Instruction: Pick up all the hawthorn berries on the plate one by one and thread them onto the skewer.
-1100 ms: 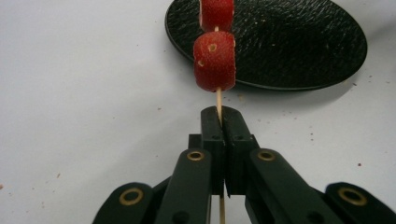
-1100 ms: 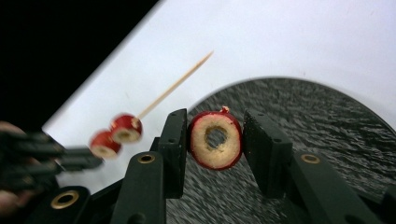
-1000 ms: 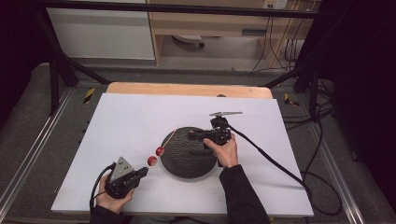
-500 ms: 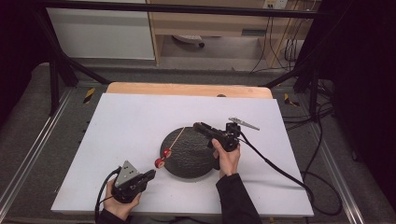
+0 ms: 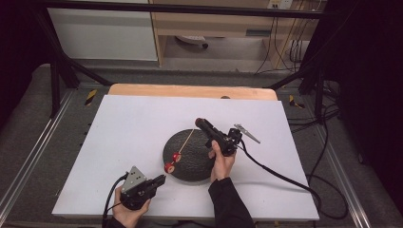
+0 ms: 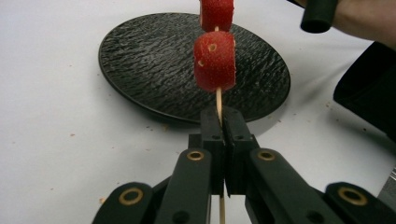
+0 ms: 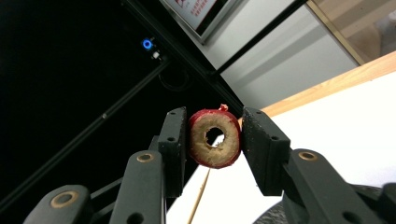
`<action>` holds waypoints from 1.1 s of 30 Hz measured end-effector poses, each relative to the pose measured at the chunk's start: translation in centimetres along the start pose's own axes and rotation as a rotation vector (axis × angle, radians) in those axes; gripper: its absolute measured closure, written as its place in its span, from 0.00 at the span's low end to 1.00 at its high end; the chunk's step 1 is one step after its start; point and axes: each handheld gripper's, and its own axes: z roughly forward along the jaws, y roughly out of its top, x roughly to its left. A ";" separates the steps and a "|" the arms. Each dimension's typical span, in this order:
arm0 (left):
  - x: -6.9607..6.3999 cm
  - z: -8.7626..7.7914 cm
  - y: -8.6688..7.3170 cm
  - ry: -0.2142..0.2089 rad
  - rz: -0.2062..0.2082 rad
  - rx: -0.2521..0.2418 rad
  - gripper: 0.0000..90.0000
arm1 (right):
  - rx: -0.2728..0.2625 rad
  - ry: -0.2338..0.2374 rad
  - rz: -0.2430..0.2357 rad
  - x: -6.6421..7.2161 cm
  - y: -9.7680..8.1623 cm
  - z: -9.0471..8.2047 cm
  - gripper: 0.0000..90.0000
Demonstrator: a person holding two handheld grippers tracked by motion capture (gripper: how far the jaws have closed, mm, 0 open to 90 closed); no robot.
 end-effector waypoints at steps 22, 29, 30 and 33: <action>-0.6 0.3 0.0 -0.012 -0.017 -0.014 0.98 | -0.030 0.031 0.046 -0.4 -1.0 0.3 0.69; -0.8 0.3 0.0 0.003 -0.056 -0.045 0.98 | -0.023 0.046 0.065 -0.4 -1.6 0.3 0.69; -0.9 0.3 0.0 0.005 -0.056 -0.047 0.98 | -0.026 0.047 0.069 -0.4 -1.7 0.3 0.69; -1.3 0.5 -0.1 0.009 -0.058 -0.052 0.98 | -0.024 0.056 0.077 -0.4 -2.1 0.2 0.69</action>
